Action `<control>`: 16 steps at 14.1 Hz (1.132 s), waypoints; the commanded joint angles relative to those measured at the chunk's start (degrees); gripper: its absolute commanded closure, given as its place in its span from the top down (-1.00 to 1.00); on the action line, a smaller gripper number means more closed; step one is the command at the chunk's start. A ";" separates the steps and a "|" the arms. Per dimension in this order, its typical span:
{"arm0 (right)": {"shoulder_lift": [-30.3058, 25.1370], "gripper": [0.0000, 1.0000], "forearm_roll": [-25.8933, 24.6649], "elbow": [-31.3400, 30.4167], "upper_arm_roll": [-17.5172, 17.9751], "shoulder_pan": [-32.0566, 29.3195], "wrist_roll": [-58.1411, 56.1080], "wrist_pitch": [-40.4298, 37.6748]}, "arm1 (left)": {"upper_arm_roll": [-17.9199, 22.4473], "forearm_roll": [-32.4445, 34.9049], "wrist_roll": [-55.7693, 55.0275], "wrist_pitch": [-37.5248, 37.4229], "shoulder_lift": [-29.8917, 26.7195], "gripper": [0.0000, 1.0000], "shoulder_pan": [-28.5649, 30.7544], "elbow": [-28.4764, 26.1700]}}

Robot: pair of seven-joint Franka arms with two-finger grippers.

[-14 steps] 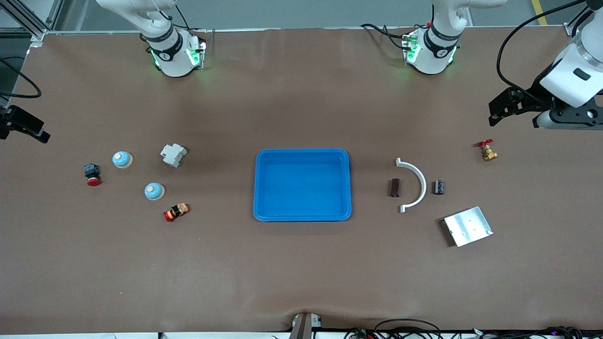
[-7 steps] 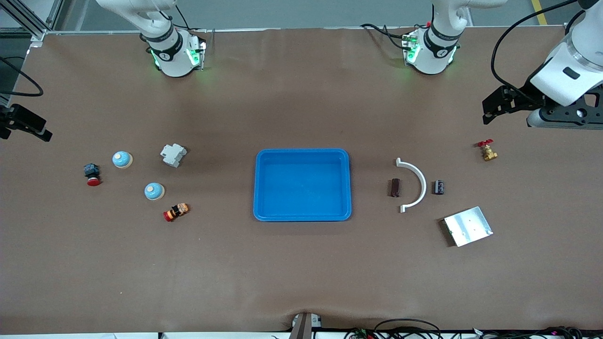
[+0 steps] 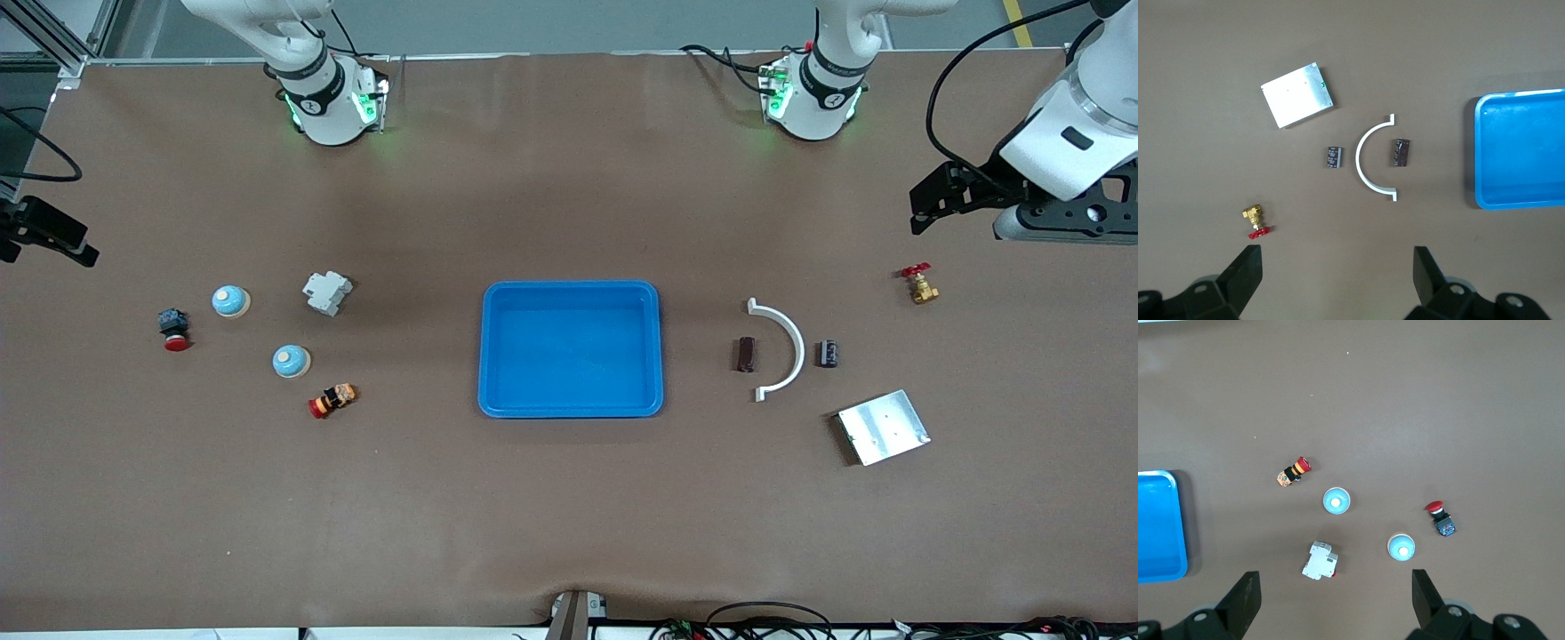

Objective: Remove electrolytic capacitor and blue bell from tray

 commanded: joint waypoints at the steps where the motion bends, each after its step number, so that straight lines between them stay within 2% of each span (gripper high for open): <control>1: 0.23 1.00 0.69 1.19 0.38 -0.86 -0.88 -1.34 | -0.11 -0.99 0.49 -1.37 0.58 1.00 0.18 1.27; 16: 0.32 1.00 0.78 1.19 0.11 -1.04 -0.97 -1.34 | -0.11 -1.07 0.14 -1.28 1.19 1.00 0.09 1.18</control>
